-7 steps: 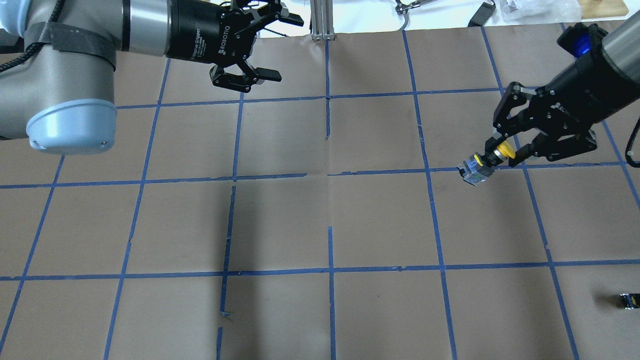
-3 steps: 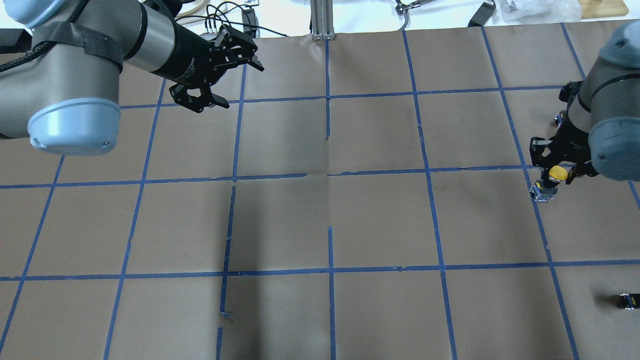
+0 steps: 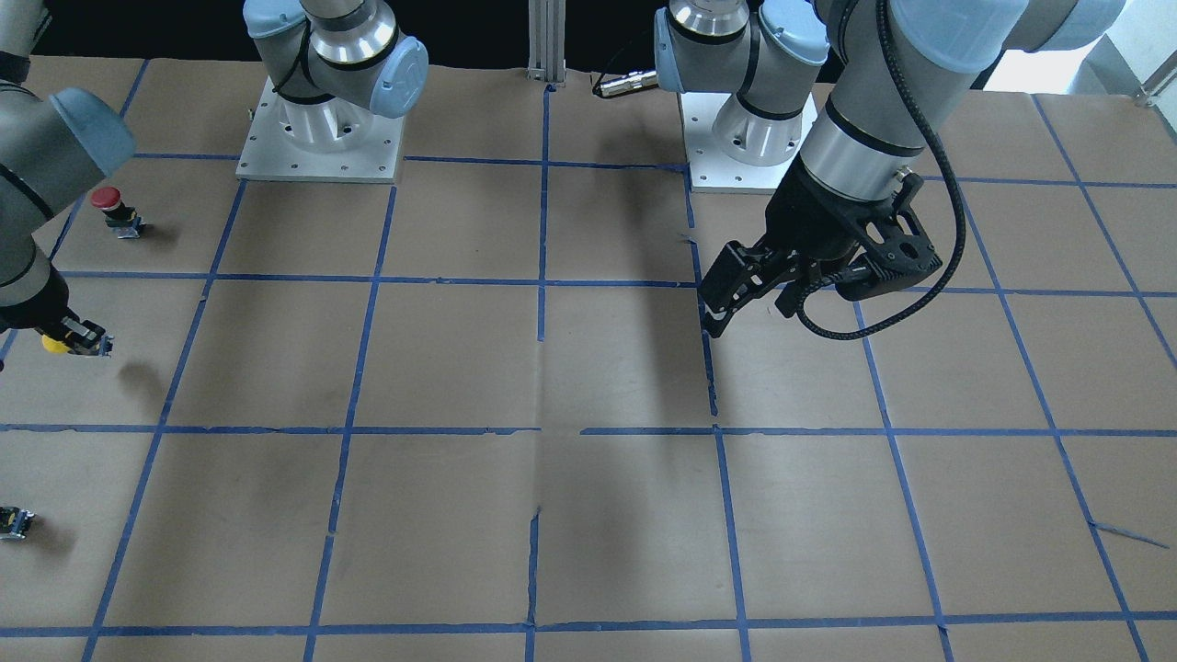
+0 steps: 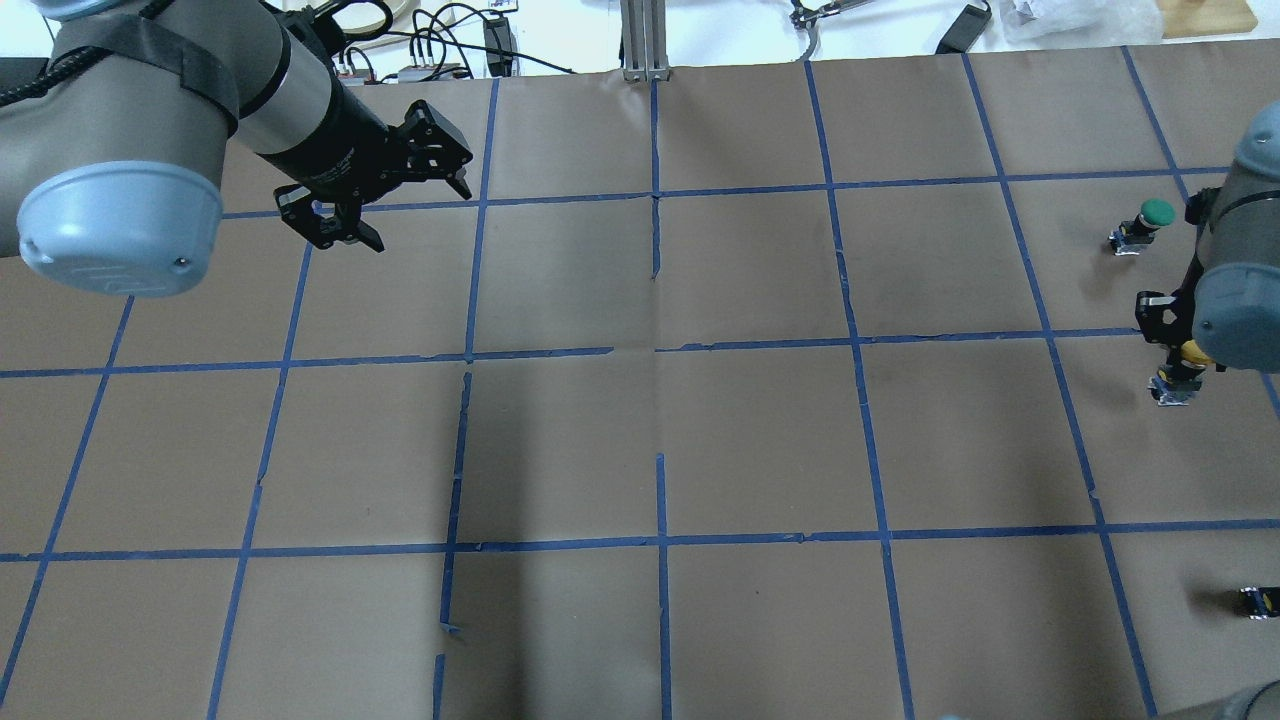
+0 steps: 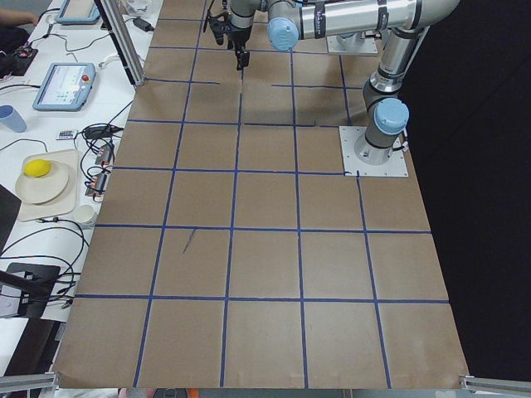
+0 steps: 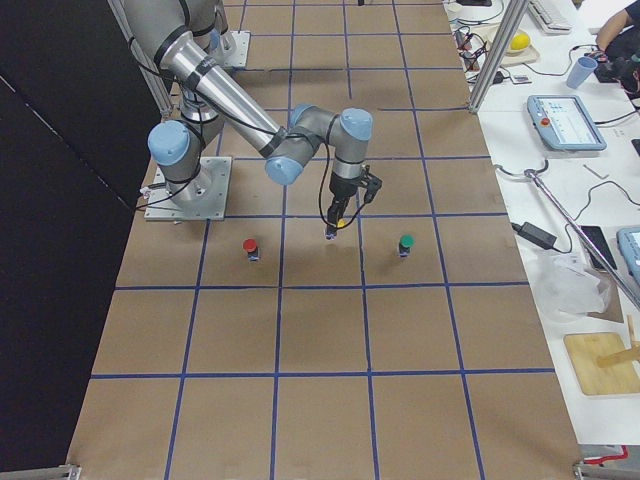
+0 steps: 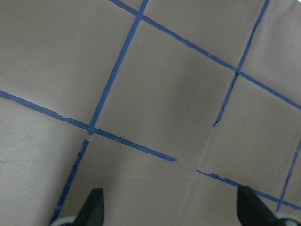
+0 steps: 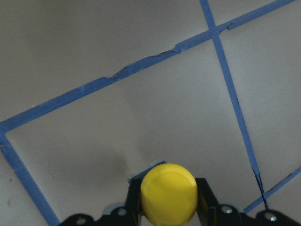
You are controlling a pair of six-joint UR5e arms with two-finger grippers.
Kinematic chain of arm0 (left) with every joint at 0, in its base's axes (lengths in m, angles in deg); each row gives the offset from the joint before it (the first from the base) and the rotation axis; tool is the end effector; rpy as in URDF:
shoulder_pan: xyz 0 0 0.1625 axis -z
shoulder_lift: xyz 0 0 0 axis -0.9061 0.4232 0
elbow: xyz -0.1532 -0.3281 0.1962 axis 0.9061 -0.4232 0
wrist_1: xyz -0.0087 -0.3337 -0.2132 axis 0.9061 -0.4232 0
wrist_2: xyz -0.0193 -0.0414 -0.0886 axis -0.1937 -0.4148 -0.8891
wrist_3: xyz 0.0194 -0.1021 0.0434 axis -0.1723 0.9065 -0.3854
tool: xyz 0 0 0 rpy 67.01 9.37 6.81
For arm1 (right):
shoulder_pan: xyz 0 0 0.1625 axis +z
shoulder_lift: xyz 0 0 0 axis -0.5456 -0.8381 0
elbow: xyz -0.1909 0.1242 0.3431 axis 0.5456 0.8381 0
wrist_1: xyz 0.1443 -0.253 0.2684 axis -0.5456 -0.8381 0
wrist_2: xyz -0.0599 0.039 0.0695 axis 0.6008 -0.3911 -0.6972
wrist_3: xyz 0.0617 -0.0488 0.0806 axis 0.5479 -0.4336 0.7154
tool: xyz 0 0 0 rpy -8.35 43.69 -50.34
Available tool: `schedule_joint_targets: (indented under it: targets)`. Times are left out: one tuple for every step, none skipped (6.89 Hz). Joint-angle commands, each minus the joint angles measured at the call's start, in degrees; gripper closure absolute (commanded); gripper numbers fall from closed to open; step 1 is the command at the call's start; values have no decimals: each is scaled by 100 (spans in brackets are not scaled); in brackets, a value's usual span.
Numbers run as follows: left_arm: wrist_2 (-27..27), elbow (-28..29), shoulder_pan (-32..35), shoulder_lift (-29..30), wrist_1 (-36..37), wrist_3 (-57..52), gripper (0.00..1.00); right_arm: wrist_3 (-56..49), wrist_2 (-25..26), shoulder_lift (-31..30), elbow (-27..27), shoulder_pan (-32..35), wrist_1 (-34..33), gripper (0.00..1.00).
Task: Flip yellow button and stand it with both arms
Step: 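Open the right gripper to release the upright button while the left arm returns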
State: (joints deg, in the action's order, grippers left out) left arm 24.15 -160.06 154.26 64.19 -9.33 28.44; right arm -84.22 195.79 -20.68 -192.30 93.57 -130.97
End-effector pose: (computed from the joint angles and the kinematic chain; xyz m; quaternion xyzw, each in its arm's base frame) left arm -0.1439 -0.5049 0.4190 0.1990 -0.9739 0.0639 0.0881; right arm -0.1595 -0.4766 0.2363 -0.2003 -0.9646 -0.0235 0.1702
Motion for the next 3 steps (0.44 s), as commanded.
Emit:
schedule_joint_targets:
  targets:
    - [421,86,0,-131,-405,-512,1,-302,-328,12,-116,-267,-247,97]
    - [717,173,9,-246,-754,-853,1,-415,-445,-110,-343,-284,-509,97]
    - [737,339,0,-342,-1167,-1135,1,-773,-394,-338,-650,-302,-973,97]
